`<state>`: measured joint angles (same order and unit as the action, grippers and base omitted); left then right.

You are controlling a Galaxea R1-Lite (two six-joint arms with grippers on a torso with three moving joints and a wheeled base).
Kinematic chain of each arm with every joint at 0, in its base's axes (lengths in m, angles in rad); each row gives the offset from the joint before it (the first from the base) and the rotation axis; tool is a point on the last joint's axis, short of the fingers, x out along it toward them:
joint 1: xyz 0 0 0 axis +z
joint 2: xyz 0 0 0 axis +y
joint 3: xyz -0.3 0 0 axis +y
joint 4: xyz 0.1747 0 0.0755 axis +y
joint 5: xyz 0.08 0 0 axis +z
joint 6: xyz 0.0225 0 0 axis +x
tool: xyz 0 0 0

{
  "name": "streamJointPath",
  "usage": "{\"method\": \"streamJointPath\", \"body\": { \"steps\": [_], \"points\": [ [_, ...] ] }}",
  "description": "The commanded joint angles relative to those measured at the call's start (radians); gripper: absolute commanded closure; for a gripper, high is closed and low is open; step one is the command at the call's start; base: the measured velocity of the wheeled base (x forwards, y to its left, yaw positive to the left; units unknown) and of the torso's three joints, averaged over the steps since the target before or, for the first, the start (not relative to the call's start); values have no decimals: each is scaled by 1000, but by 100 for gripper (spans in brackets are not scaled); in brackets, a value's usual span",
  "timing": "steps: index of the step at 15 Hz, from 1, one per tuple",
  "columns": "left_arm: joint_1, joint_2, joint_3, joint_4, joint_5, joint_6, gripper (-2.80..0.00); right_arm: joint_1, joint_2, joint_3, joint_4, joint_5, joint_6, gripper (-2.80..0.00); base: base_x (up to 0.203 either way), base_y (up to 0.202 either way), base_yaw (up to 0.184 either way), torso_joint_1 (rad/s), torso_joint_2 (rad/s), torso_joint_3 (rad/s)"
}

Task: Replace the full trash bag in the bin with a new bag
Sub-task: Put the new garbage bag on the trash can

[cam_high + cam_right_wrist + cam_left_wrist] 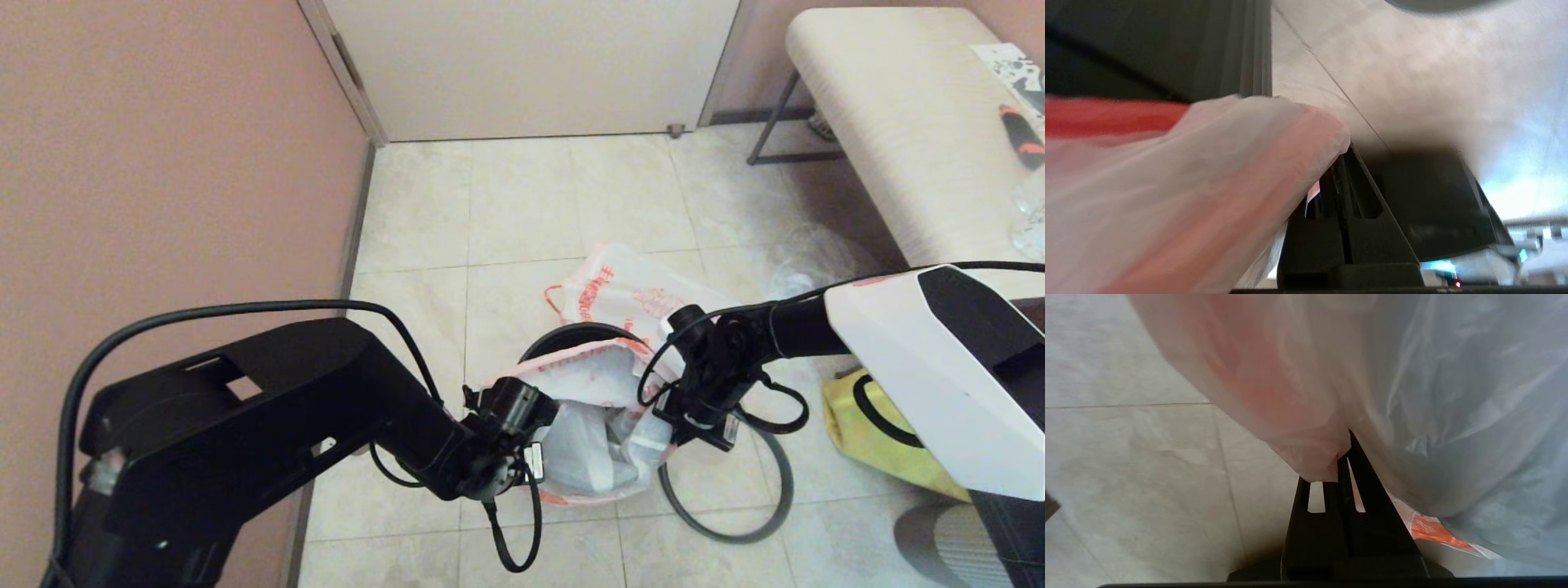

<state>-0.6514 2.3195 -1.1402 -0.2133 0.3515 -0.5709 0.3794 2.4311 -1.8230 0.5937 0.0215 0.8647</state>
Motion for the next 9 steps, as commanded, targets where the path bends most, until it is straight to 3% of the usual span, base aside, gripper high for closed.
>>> {"method": "streamJointPath", "body": {
  "steps": [1, 3, 9],
  "points": [
    [11, -16, 25, -5, 3, -4, 0, 8, 41, -56, 4, 0, -6, 0, 0, 0, 0, 0, 0, 0],
    [16, -64, 99, -37, 3, -11, 0, 42, 48, -94, 5, 0, -30, 0, 0, 0, 0, 0, 0, 0],
    [78, -164, 362, -280, 28, -22, 0, 166, 29, -141, -7, 2, -97, 0, 0, 0, 0, 0, 0, 0]
  ]
}}
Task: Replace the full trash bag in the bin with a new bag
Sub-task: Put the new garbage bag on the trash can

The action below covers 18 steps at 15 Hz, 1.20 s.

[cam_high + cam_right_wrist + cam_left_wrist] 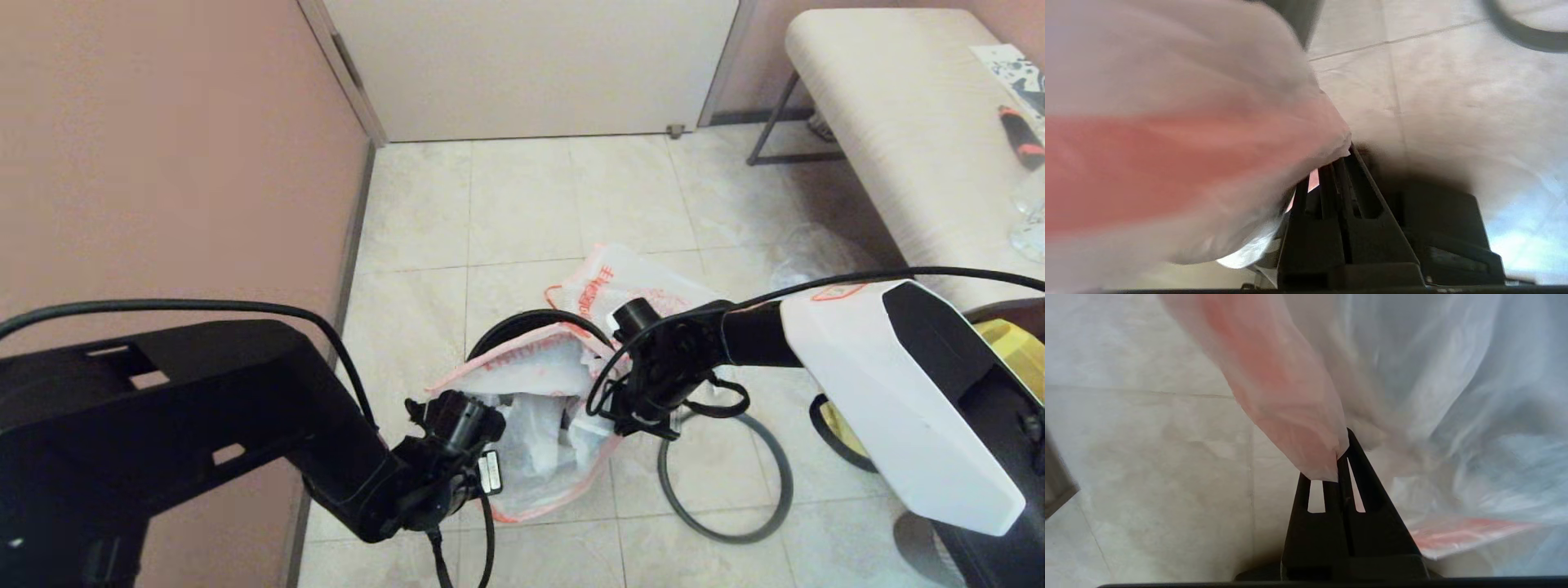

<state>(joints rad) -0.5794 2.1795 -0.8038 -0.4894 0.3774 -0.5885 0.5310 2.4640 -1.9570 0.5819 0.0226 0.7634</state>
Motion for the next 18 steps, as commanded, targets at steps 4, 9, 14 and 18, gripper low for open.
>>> {"method": "streamJointPath", "body": {
  "steps": [4, 9, 14, 18],
  "points": [
    [59, -3, 55, -67, 0, 0, -280, 44, -1, -3, -5, -8, -3, 0, 0, 0, 0, 0, 0, 0],
    [47, -82, 118, -68, 0, -2, -280, 42, 10, -1, -4, -29, 0, 0, 0, 0, 0, 0, 0, 0],
    [-60, -346, 218, 147, 7, -96, -280, 35, 32, -5, -10, -69, -3, 0, 0, 0, 0, 0, 0, 0],
    [-66, -257, 48, 205, -30, -152, -280, 34, 39, -6, -14, -69, -1, 0, 0, 0, 0, 0, 0, 0]
  ]
}}
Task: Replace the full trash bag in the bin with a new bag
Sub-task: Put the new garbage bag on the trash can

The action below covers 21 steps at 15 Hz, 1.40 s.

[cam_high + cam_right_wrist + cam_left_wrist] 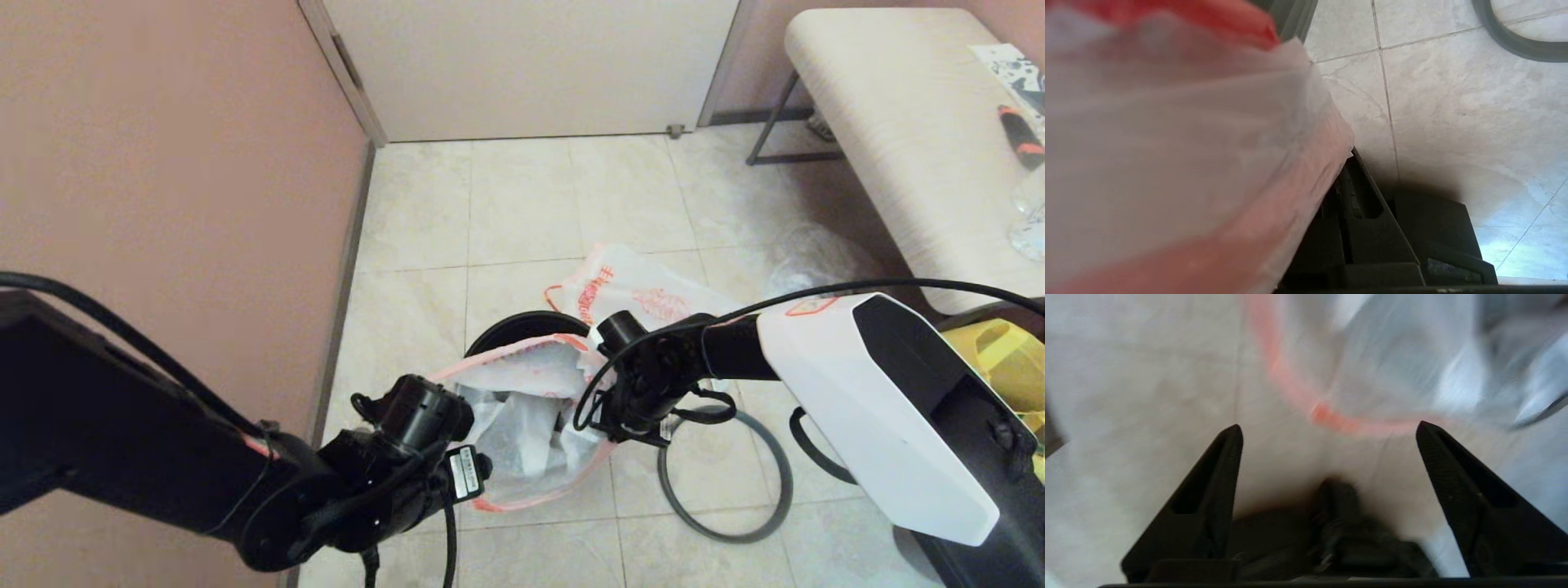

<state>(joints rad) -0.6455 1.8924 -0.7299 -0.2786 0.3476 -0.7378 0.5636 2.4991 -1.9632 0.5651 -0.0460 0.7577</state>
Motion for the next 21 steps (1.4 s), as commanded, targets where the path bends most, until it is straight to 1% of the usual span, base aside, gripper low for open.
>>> {"method": "streamJointPath", "body": {
  "steps": [1, 3, 5, 7, 9, 10, 15, 21],
  "points": [
    [6, 103, -93, 11, 12, -15, -280, 1, 4, 0, 2, 0, 5, 0, 0, 0, 0, 0, 0, 0],
    [30, 221, -221, 44, 35, -47, -280, -3, 10, 0, 2, 0, 5, 0, 0, 0, 0, 0, 0, 0],
    [68, 320, -320, 59, 45, -77, -280, -10, 10, 0, 2, 0, 5, 0, 0, 0, 0, 0, 0, 0],
    [104, 382, -383, 65, 50, -108, -280, -16, 10, 0, 2, 0, 5, 0, 0, 0, 0, 0, 0, 0],
    [141, 387, -416, 64, 48, -120, -280, -20, 3, 3, 5, -1, 6, 0, 0, 0, 0, 0, 0, 0],
    [137, 387, -418, 62, 48, -118, 0, -24, -2, 4, 6, -1, 6, 0, 0, 0, 0, 0, 0, 0],
    [136, 392, -445, 59, 50, -117, 0, -27, -2, 0, 2, 0, 5, 0, 0, 0, 0, 0, 0, 0],
    [133, 396, -445, 53, 55, -115, 0, -24, 12, 0, 2, 1, 6, 0, 0, 0, 0, 0, 0, 0]
  ]
}}
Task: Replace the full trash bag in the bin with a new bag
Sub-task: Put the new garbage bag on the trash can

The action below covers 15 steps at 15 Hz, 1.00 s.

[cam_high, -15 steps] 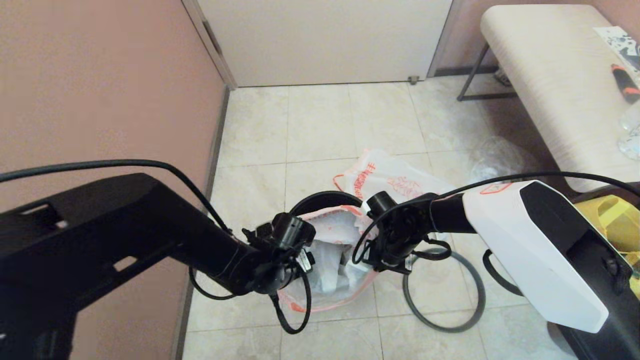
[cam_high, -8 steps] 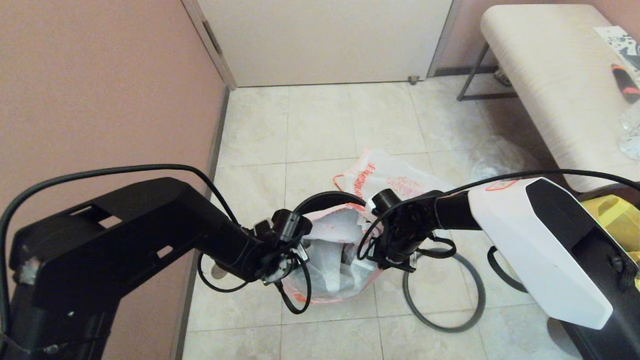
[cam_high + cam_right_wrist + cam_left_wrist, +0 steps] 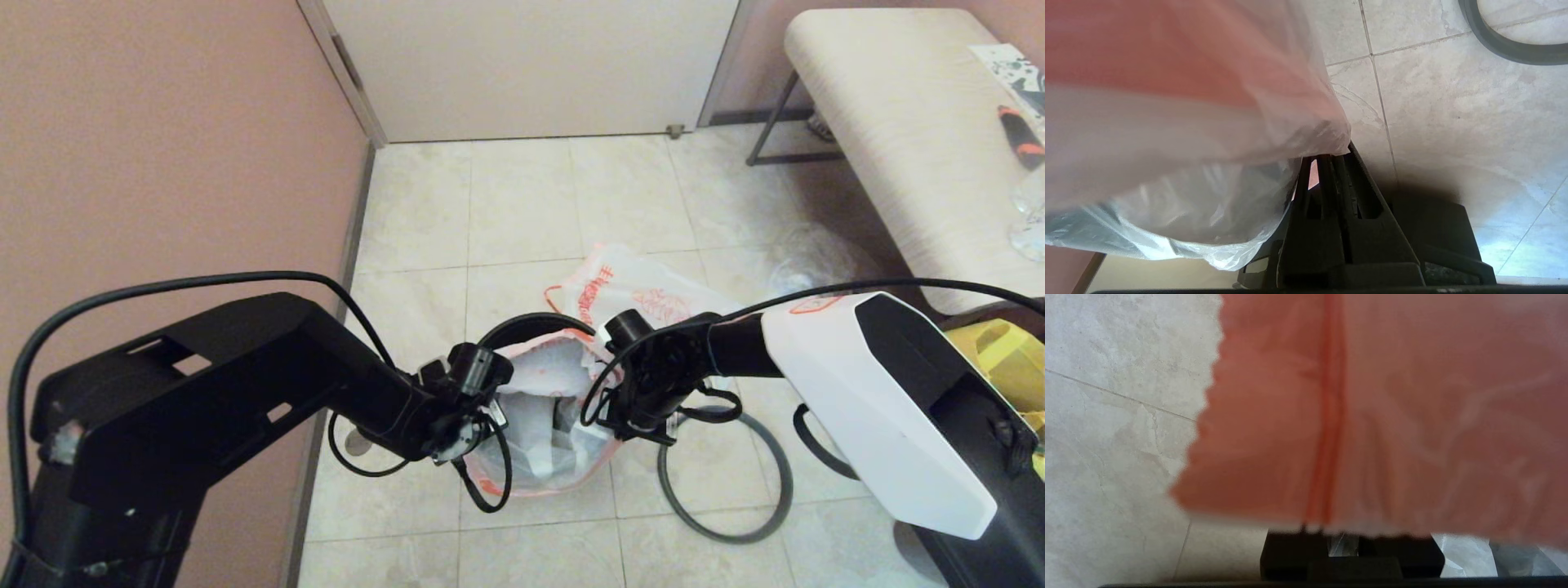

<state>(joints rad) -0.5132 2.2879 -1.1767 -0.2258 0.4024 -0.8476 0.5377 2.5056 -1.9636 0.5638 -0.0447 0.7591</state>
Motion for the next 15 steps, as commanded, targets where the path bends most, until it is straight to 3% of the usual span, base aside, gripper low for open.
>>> {"method": "streamJointPath", "body": {
  "steps": [1, 2, 5, 11, 12, 13, 15],
  "points": [
    [4, 2, 1, -17, 14, -5, 0, 7, 4, 6, 4, -3, 5, 0, 0, 0, 0, 0, 0, 0],
    [4, 2, 5, -43, 25, -4, 0, 10, -4, 8, 5, -3, 5, -280, 0, 0, 0, 0, 0, 0],
    [2, 8, 8, -64, 46, -1, 0, 28, -74, 64, 20, 0, 27, -280, 0, 0, 0, 0, 0, 0],
    [1, 5, 9, -73, 47, -1, 0, 80, -305, 366, 43, 51, 38, -280, 0, 0, 0, 0, 0, 0],
    [1, 4, 11, -73, 47, -1, 0, 79, -304, 380, 26, 59, 37, -97, 0, 0, 0, 0, 0, 0],
    [1, 2, 12, -73, 47, -1, 0, 79, -295, 383, -11, 61, 36, 0, 0, 0, 0, 0, 0, 0],
    [1, -3, 19, -73, 47, -2, 0, 74, -250, 365, -115, 52, 32, 0, 0, 0, 0, 0, 0, 0]
  ]
}}
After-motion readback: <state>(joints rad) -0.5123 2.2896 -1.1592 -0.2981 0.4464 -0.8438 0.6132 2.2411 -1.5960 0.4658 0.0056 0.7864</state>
